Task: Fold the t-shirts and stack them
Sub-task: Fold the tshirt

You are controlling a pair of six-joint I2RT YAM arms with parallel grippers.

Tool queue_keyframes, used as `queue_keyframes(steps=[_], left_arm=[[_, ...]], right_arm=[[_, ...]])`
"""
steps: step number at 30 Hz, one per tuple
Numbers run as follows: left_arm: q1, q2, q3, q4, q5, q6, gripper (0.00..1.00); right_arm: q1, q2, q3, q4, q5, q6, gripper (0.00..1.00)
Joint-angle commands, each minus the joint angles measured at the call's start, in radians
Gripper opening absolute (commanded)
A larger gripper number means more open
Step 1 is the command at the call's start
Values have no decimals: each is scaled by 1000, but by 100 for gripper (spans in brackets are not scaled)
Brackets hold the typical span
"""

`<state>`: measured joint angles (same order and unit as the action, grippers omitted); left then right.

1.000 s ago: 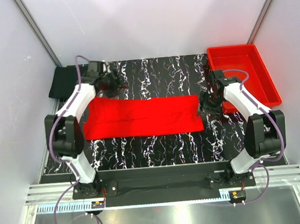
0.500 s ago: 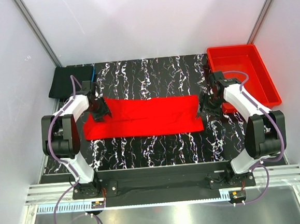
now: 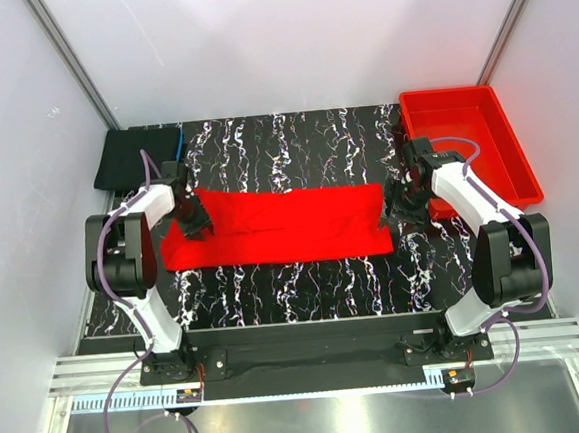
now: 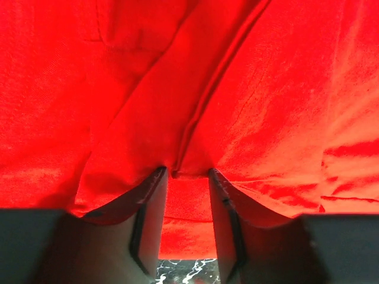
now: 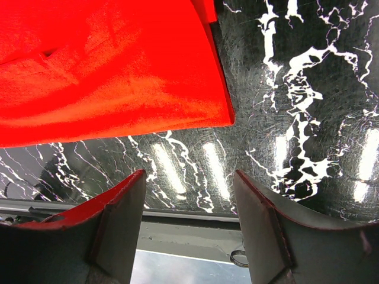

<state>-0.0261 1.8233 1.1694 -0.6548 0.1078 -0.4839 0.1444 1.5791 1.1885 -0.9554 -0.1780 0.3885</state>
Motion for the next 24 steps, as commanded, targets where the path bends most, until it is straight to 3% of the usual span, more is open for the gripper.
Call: queue_keyframes(steps=[1,5,10,17,24], left_arm=[[6,33,39,53,-2,-13,36],[6,42,73,52,-13,-19,32],[6,50,87,35,-17,-22,38],[6,8,81,27,-34,-22,39],[6,39,125,17,-28,-35,35]], right_arm=[[7,-25,13,10,-18,-5,68],[7,-25,13,7,-17,-4,68],[7,-30,8,7,-15,-3,68],[7,-28,5,12,-14,-2,68],[7,-21,14,12,-15,-3,69]])
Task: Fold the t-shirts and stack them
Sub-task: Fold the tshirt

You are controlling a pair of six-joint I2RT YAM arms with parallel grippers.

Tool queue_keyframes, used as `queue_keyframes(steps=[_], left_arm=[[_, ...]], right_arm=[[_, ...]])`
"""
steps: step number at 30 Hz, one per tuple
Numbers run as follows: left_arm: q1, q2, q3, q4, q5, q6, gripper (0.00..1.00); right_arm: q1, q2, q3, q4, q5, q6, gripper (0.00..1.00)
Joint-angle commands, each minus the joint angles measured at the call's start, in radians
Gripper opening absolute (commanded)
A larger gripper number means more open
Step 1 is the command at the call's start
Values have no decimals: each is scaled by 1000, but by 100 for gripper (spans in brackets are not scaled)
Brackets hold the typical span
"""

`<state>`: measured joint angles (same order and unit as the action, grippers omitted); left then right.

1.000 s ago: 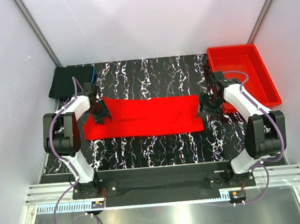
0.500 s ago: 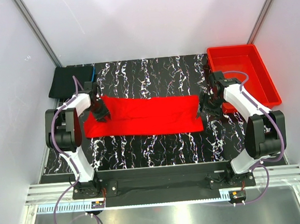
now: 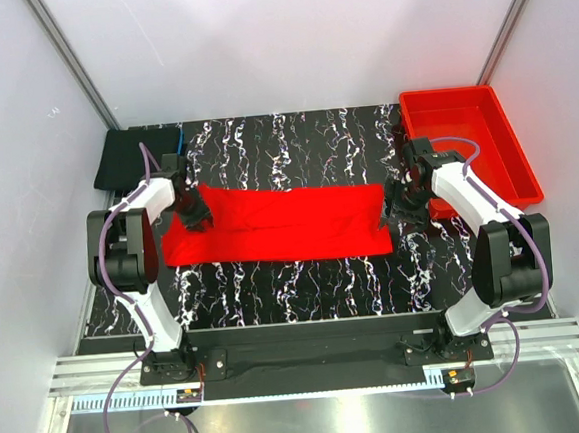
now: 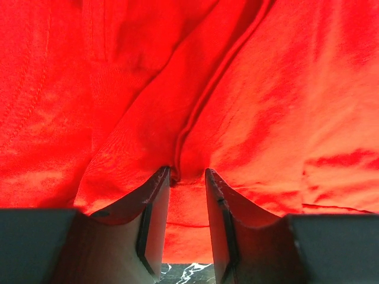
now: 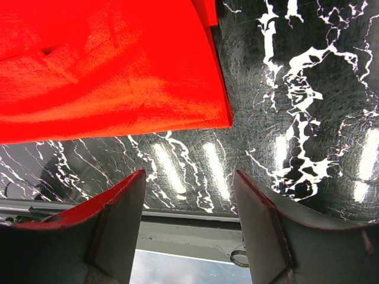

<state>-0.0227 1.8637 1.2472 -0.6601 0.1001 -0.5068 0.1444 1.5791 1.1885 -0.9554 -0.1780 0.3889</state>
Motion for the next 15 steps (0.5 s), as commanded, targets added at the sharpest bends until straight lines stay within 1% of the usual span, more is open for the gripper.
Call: queue_keyframes(steps=[1,5,9,11,12,13,15], left_arm=[[3,3,54,16,-22,-12,35],[3,22,51,10,-28,-6,34],[3,26,43,22,-17,-6,29],[3,29,44,25,-10,-3,21],[1,29,52,22,-5,-1,15],[1,28,57,17,3,-1,0],[-9,11,69,16,6,1,0]], right_arm=[[7,-21,14,12,-15,-2,69],[7,-18,14,12,-17,-4,69],[6,-19,10,10,-15,-2,68],[7,-19,10,12,-15,-2,68],[7,-18,10,10,-14,-2,68],[7,-18,11,10,-15,-1,68],[7,-18,13,9,-14,2,69]])
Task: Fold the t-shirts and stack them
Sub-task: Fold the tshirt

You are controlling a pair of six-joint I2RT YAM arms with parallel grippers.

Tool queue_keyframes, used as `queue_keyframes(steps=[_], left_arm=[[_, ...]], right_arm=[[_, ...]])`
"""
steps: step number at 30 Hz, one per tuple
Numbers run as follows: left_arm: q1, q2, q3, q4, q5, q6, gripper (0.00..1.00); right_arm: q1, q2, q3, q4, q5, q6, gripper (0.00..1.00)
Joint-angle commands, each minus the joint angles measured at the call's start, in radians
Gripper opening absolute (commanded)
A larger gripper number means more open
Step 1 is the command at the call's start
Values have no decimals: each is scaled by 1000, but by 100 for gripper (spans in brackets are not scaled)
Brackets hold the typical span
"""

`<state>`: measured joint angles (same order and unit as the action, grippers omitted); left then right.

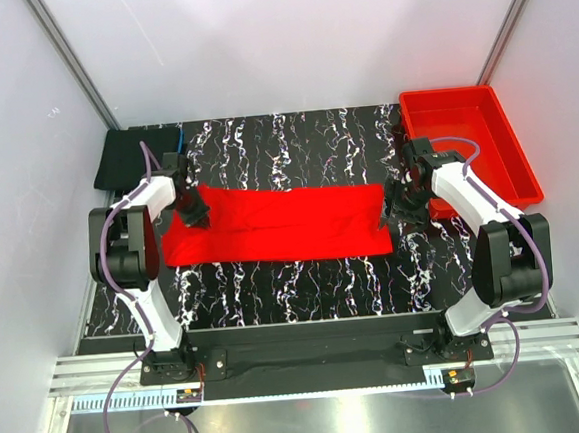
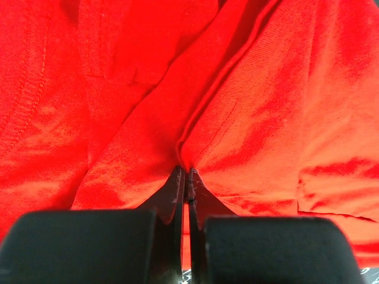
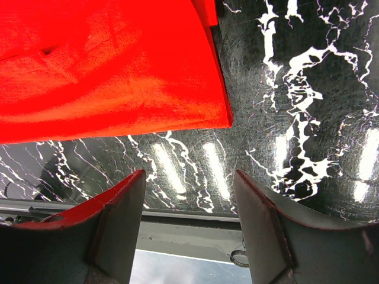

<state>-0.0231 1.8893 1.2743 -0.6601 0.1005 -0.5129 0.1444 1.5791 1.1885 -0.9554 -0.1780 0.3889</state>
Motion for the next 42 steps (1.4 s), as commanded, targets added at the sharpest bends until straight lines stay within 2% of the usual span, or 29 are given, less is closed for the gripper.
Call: queue_keyframes(steps=[1,5,10,11,12,14,15,16,17,19,24,29,32,34,38,40,42], left_arm=[[-17,-27,56,27,13,7,0],[-52,-36,118,63,113,-36,0],[-115,66,267,22,166,-64,0],[-135,80,305,22,180,-67,10],[-146,94,324,17,192,-67,13],[-167,114,359,-4,200,-46,27],[-187,113,385,-15,182,-35,49],[-192,97,393,-47,129,-21,56],[-192,78,379,-55,110,-19,69],[-179,33,350,-64,36,-13,76],[-83,-174,193,-81,-74,31,76],[113,-335,-88,-78,-44,62,62],[178,-416,-191,-84,-54,96,62],[189,-461,-220,-96,-67,88,62],[198,-521,-285,-81,-44,51,54],[199,-524,-296,-53,6,27,47],[199,-509,-315,-6,57,10,44]], right_arm=[[7,-18,13,9,-12,1,69],[9,-18,16,6,-14,7,69],[7,-13,20,7,-14,13,69],[7,-13,26,7,-14,11,69],[7,-5,29,6,-14,13,69],[7,2,37,9,-17,13,69],[7,10,46,10,-18,13,69],[7,18,51,14,-21,11,69],[7,27,62,15,-23,13,69],[7,38,71,21,-26,11,69],[18,79,89,46,-31,5,69],[44,128,108,63,-60,-5,66],[57,151,106,83,-87,-1,62],[69,165,103,90,-104,-1,60],[78,177,74,104,-109,-1,52],[80,176,62,113,-112,-1,42],[78,179,54,115,-112,-4,37]])
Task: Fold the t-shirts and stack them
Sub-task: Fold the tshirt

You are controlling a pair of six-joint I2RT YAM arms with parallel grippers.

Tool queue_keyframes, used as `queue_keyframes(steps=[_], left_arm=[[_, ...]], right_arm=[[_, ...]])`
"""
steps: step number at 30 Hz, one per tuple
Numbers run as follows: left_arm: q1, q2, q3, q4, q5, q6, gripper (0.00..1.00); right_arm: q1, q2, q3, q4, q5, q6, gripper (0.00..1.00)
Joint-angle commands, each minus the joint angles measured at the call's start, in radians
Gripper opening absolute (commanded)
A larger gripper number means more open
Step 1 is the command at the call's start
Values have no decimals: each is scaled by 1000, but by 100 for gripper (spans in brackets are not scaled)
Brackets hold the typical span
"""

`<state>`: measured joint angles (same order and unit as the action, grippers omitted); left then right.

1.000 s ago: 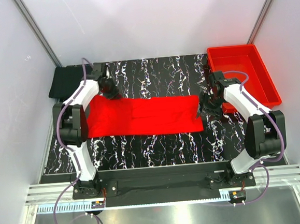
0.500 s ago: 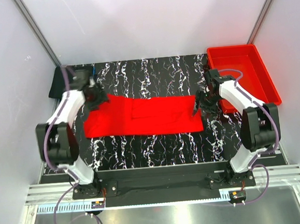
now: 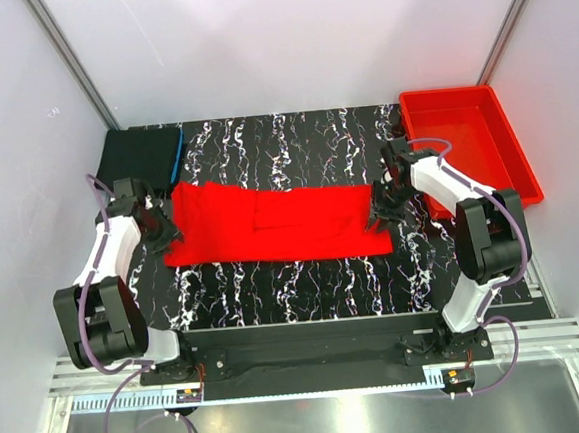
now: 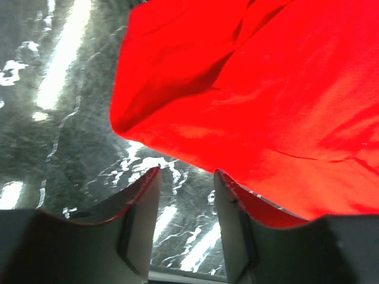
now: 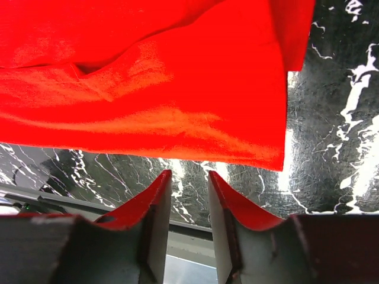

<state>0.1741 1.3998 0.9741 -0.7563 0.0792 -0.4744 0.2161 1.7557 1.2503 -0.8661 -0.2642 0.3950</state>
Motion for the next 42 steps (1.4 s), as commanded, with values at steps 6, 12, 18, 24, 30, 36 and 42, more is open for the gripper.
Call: queue_keyframes(steps=[6,12,18,24,30,36,42], left_arm=[[42,151,-28,117,73,-156,38],[136,267,-40,65,4,-190,36],[146,223,-28,35,-75,-149,38],[61,85,38,-14,-142,-92,44],[-169,54,116,-26,-112,-115,49],[-301,145,88,29,-25,-190,45],[-305,87,63,28,-123,-182,46]], right_arm=[[6,19,-43,38,43,-16,37],[8,83,-179,90,163,36,38],[8,-77,-377,93,91,128,38],[8,-217,-283,23,128,119,38],[6,-99,-97,6,140,76,39],[8,-58,-196,64,117,107,38],[11,-234,-354,59,131,127,39]])
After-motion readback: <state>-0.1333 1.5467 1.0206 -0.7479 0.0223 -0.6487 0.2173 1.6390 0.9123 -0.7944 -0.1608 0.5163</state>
